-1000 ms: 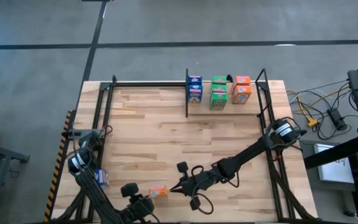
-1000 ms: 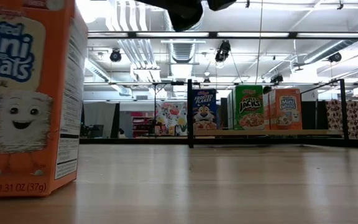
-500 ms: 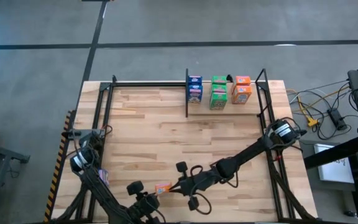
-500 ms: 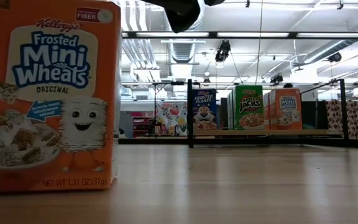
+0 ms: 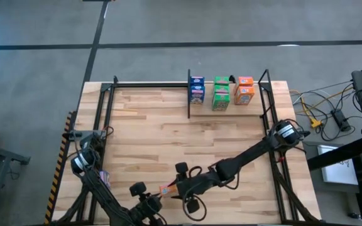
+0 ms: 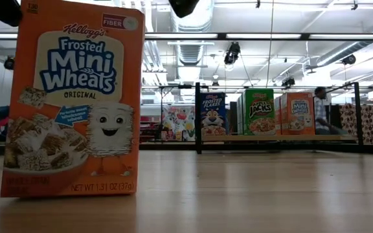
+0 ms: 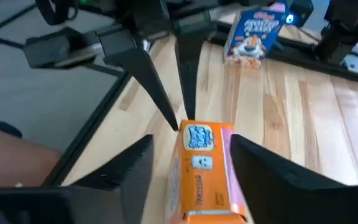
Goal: Stack cereal on shelf
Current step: Put the orange cereal box on the shelf aligned with the other orange cereal box on the shelf
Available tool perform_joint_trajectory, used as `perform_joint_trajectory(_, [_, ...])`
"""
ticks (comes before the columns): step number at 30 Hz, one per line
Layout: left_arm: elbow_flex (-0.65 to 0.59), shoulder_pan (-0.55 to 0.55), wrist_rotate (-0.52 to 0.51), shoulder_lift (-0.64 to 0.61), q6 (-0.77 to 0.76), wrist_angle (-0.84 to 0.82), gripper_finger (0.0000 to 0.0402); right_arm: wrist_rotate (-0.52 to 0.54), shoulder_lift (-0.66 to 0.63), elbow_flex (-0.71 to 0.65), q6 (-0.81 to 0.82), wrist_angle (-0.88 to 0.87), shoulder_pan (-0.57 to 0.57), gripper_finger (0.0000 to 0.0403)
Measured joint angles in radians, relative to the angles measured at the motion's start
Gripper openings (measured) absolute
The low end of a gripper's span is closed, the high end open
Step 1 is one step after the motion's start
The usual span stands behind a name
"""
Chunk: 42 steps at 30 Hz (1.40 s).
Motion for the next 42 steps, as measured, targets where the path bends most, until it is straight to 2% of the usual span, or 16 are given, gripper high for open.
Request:
perform_joint_trajectory(4, [0.0, -0.002, -0.006, 0.004, 0.0, 0.001, 0.0041, -0.001, 0.0, 0.022, 0.007, -0.058, -0.017, 0.0246])
perform_joint_trajectory(8, [0.0, -0.009, -0.007, 0.008, 0.003, 0.001, 0.0041, -0.006, 0.001, 0.022, 0.021, -0.065, -0.033, 0.0274])
perform_joint_trajectory(18, [0.003, -0.024, -0.033, 0.007, 0.003, -0.008, 0.0041, -0.035, 0.095, 0.029, -0.003, -0.052, -0.038, 0.0282])
perform_joint_trajectory(26, [0.003, -0.024, -0.032, 0.007, 0.003, -0.007, 0.0041, -0.039, 0.122, 0.065, -0.025, -0.097, -0.04, 0.0236])
perform_joint_trajectory(33, [0.008, -0.027, -0.033, 0.006, 0.003, -0.004, 0.0041, -0.083, 0.091, 0.067, -0.025, -0.105, -0.04, 0.0187])
perform_joint_trajectory(42, [0.044, -0.03, -0.047, 0.004, 0.048, -0.009, 0.0041, -0.088, 0.082, 0.067, -0.031, -0.132, -0.04, 0.0133])
